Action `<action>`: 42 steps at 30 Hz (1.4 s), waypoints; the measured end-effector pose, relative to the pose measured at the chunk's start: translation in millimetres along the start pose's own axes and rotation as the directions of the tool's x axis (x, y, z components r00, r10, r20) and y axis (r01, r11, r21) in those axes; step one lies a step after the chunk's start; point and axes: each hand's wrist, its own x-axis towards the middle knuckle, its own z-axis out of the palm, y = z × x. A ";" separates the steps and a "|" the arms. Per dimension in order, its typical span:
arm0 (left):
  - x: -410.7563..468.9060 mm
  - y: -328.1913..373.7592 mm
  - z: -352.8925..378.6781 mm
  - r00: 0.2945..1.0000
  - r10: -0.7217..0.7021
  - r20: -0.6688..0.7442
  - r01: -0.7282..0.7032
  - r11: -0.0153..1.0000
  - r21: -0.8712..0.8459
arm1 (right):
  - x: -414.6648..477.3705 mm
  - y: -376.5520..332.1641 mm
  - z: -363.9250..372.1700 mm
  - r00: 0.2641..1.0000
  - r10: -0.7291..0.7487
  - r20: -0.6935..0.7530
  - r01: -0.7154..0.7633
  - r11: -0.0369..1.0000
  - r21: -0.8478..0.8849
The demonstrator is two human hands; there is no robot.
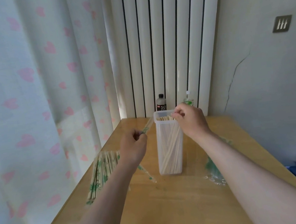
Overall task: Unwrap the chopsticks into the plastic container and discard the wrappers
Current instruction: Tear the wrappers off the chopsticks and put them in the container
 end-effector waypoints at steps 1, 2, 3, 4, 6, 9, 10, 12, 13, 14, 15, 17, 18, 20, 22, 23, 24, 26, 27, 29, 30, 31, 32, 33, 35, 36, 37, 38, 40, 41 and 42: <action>0.1 -0.8 0.4 1.000 0.001 0.005 -0.001 1.000 -0.004 | 0.6 2.3 1.0 0.999 -0.030 0.026 0.031 0.999 -0.036; 0.0 -1.2 1.3 1.000 0.003 0.010 -0.003 1.000 -0.007 | 0.1 3.7 0.7 0.996 -0.060 0.063 0.066 0.994 -0.089; -0.2 -1.4 2.4 1.000 0.003 0.016 -0.003 1.000 -0.007 | -1.0 3.6 -0.5 0.990 -0.083 0.111 0.100 0.982 -0.159; -0.6 -1.6 3.5 1.000 0.002 0.020 -0.002 1.000 -0.007 | -2.3 2.2 -2.2 0.982 -0.091 0.166 0.128 0.966 -0.226; -1.8 -1.4 6.4 1.000 0.002 0.031 -0.002 1.000 -0.015 | -4.2 -0.3 -5.7 0.965 -0.075 0.252 0.148 0.947 -0.285; -5.4 1.4 12.9 0.997 -0.016 0.079 0.022 0.997 -0.069 | -8.4 0.3 -9.7 0.969 -0.098 0.225 0.139 0.974 -0.177; -6.9 2.6 15.7 0.994 -0.029 0.104 0.040 0.994 -0.103 | -11.5 2.5 -10.7 0.982 -0.121 0.147 0.137 0.986 -0.100; -10.4 6.6 23.2 0.988 -0.041 0.152 0.064 0.986 -0.155 | -21.3 8.1 -15.2 0.989 -0.130 -0.066 0.131 0.991 0.020; -12.2 8.8 27.6 0.984 -0.042 0.173 0.073 0.982 -0.172 | -27.3 9.9 -18.7 0.986 -0.120 -0.117 0.128 0.990 0.059; -14.2 11.3 32.6 0.980 -0.045 0.196 0.083 0.978 -0.190 | -33.0 10.3 -22.5 0.989 -0.102 -0.104 0.113 0.989 0.098; -16.6 14.0 38.3 0.974 -0.047 0.222 0.094 0.974 -0.206 | -38.4 9.6 -26.5 0.997 -0.071 -0.031 0.074 0.987 0.144; -21.7 19.0 51.4 0.960 -0.044 0.275 0.106 0.970 -0.218 | -46.8 10.0 -34.0 0.987 0.026 0.158 -0.066 0.965 0.254; -24.8 21.8 58.9 0.953 -0.041 0.301 0.110 0.970 -0.217 | -49.2 13.4 -36.9 0.976 0.065 0.209 -0.127 0.947 0.295; -32.0 27.7 72.8 0.935 -0.034 0.352 0.119 0.967 -0.224 | -51.5 24.7 -42.5 0.965 0.139 0.223 -0.214 0.907 0.363; -39.1 32.5 86.4 0.915 -0.017 0.403 0.119 0.966 -0.228 | -53.0 38.5 -49.8 0.953 0.231 0.195 -0.295 0.852 0.433; -42.3 34.0 93.1 0.904 -0.012 0.427 0.115 0.970 -0.216 | -53.8 45.9 -54.5 0.943 0.283 0.177 -0.333 0.817 0.471; -45.1 34.3 99.5 0.891 -0.014 0.453 0.115 0.974 -0.196 | -54.4 54.0 -60.2 0.929 0.337 0.152 -0.366 0.779 0.510; -49.4 32.9 111.1 0.861 -0.047 0.506 0.142 0.978 -0.152 | -55.1 71.4 -72.9 0.891 0.444 0.092 -0.410 0.701 0.583; -51.5 31.6 116.3 0.842 -0.069 0.534 0.163 0.978 -0.130 | -55.3 81.5 -78.8 0.868 0.493 0.062 -0.422 0.666 0.614; -54.9 29.6 126.5 0.799 -0.109 0.592 0.201 0.975 -0.092 | -57.4 101.6 -89.2 0.825 0.565 0.023 -0.439 0.615 0.655; -56.4 29.5 131.5 0.777 -0.126 0.616 0.215 0.974 -0.072 | -59.5 110.5 -93.5 0.810 0.586 0.015 -0.445 0.599 0.665; -57.4 30.5 136.1 0.757 -0.137 0.639 0.220 0.974 -0.052 | -62.4 118.5 -96.9 0.800 0.600 0.011 -0.451 0.589 0.670; -57.8 31.6 140.5 0.739 -0.137 0.659 0.204 0.979 -0.025 | -65.9 126.4 -100.0 0.791 0.611 0.011 -0.458 0.581 0.673; -57.6 33.7 144.6 0.725 -0.128 0.676 0.157 0.987 0.018 | -69.5 134.6 -102.6 0.780 0.625 0.011 -0.466 0.570 0.677; -52.8 37.7 151.4 0.712 -0.087 0.697 -0.015 0.990 0.139 | -75.2 150.3 -107.9 0.752 0.659 -0.005 -0.465 0.535 0.706; -48.6 39.4 154.1 0.705 -0.063 0.706 -0.129 0.968 0.216 | -76.8 157.4 -110.6 0.734 0.679 -0.023 -0.458 0.519 0.722; -44.6 41.7 156.1 0.695 -0.040 0.718 -0.246 0.925 0.289 | -77.6 164.3 -113.1 0.714 0.699 -0.042 -0.454 0.509 0.731; -40.5 43.9 158.1 0.686 -0.001 0.727 -0.367 0.862 0.348 | -78.2 170.5 -115.5 0.697 0.715 -0.050 -0.456 0.496 0.739; -32.4 46.8 163.2 0.684 0.138 0.717 -0.587 0.687 0.428 | -80.2 180.1 -120.7 0.689 0.723 0.043 -0.492 0.423 0.761; -30.7 49.2 164.8 0.679 0.218 0.701 -0.660 0.600 0.453 | -82.5 183.4 -123.2 0.699 0.694 0.170 -0.543 0.362 0.758; -30.7 52.3 166.2 0.664 0.289 0.689 -0.710 0.534 0.460 | -85.7 185.6 -126.2 0.705 0.627 0.332 -0.616 0.308 0.725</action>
